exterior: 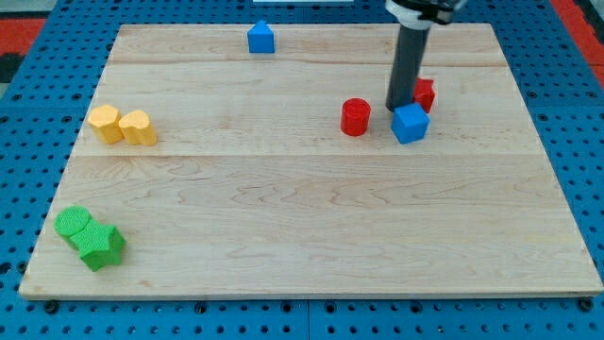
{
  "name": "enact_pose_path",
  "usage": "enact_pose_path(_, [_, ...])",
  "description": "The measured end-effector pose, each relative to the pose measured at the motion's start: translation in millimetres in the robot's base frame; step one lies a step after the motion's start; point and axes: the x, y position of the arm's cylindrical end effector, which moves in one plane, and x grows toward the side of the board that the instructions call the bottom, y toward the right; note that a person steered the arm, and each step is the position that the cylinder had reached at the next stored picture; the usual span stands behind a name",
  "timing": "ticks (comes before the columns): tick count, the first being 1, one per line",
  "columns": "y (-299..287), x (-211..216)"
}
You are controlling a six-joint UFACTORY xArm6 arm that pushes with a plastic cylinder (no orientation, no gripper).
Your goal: Move the triangle to the top left of the cube
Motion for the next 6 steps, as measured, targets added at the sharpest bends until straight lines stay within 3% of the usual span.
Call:
enact_pose_path(3, [23,141])
enact_pose_path(4, [-42,105])
enact_pose_path(5, [-160,77])
enact_pose_path(6, [-202,-1])
